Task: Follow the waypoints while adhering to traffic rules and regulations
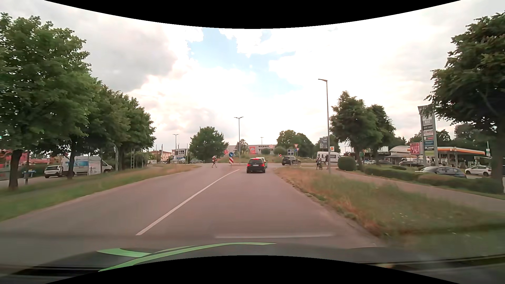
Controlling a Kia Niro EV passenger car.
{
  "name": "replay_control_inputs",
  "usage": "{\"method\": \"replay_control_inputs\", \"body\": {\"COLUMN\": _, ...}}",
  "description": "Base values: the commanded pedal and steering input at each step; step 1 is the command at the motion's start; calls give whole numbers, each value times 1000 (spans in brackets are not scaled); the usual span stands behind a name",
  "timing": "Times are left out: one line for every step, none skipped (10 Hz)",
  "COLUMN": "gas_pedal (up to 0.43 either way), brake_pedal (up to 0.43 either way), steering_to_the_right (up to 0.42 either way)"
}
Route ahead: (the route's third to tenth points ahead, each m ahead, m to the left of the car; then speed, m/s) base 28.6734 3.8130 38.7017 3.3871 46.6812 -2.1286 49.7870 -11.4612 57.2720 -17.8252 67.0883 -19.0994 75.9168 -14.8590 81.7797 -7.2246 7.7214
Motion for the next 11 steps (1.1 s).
{"method": "replay_control_inputs", "body": {"gas_pedal": 0, "brake_pedal": 189, "steering_to_the_right": -3}}
{"method": "replay_control_inputs", "body": {"gas_pedal": 0, "brake_pedal": 195, "steering_to_the_right": -3}}
{"method": "replay_control_inputs", "body": {"gas_pedal": 0, "brake_pedal": 195, "steering_to_the_right": -1}}
{"method": "replay_control_inputs", "body": {"gas_pedal": 0, "brake_pedal": 195, "steering_to_the_right": 0}}
{"method": "replay_control_inputs", "body": {"gas_pedal": 0, "brake_pedal": 201, "steering_to_the_right": 0}}
{"method": "replay_control_inputs", "body": {"gas_pedal": 0, "brake_pedal": 201, "steering_to_the_right": 1}}
{"method": "replay_control_inputs", "body": {"gas_pedal": 0, "brake_pedal": 201, "steering_to_the_right": 1}}
{"method": "replay_control_inputs", "body": {"gas_pedal": 0, "brake_pedal": 201, "steering_to_the_right": 1}}
{"method": "replay_control_inputs", "body": {"gas_pedal": 0, "brake_pedal": 201, "steering_to_the_right": 1}}
{"method": "replay_control_inputs", "body": {"gas_pedal": 0, "brake_pedal": 201, "steering_to_the_right": 1}}
{"method": "replay_control_inputs", "body": {"gas_pedal": 0, "brake_pedal": 201, "steering_to_the_right": 1}}
